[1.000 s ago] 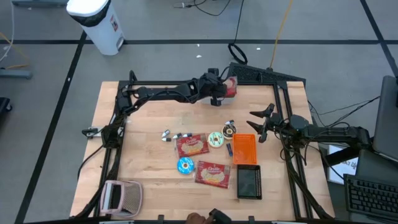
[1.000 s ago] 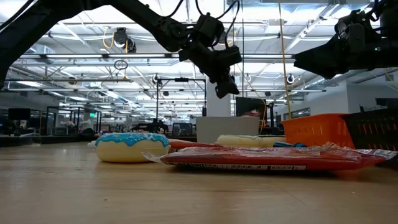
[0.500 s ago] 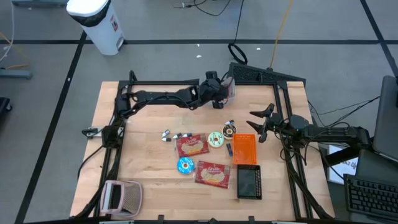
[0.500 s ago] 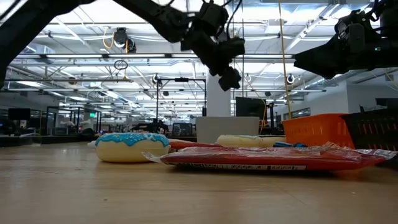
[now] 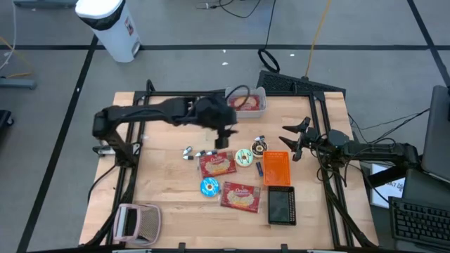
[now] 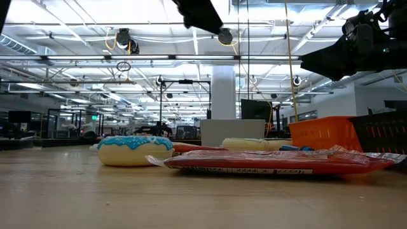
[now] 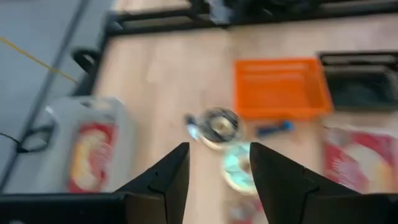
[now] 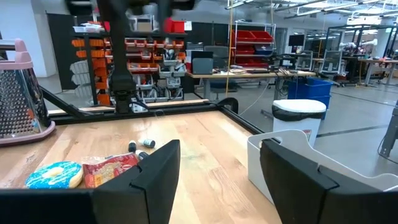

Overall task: Pick & Place Food Item
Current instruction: Stack the top popcorn bag into the gray bin

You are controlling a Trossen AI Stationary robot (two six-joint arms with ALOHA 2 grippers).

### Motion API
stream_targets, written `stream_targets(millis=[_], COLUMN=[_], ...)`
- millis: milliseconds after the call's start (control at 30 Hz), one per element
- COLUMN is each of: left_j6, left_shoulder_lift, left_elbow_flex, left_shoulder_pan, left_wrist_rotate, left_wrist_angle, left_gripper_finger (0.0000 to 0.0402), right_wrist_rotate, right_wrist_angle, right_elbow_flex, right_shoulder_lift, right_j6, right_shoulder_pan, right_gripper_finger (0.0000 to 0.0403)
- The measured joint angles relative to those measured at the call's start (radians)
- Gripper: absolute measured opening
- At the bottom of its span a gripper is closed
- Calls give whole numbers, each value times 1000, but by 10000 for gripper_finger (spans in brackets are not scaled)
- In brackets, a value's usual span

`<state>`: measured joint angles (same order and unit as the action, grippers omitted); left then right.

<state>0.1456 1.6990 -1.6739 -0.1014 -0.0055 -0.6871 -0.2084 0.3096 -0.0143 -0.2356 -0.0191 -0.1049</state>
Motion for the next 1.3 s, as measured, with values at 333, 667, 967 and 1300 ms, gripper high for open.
stream_targets(millis=[333, 667, 967, 1300], left_j6=[-165, -368, -498, -491], left_shoulder_lift=[-159, -371, -272, -159], left_elbow_flex=[319, 797, 994, 996], left_shoulder_pan=[194, 355, 391, 339], left_wrist_rotate=[-70, -314, -312, -310], left_wrist_angle=[121, 525, 616, 627], left_gripper_finger=[161, 161, 161, 161], right_wrist_rotate=[0, 0, 0, 0], right_wrist_angle=[0, 8, 8, 14], right_elbow_flex=[0, 0, 0, 0], right_shoulder_lift=[0, 0, -2, -8], right_j6=[0, 0, 0, 0], right_shoulder_pan=[0, 0, 0, 0], right_gripper_finger=[210, 210, 210, 210])
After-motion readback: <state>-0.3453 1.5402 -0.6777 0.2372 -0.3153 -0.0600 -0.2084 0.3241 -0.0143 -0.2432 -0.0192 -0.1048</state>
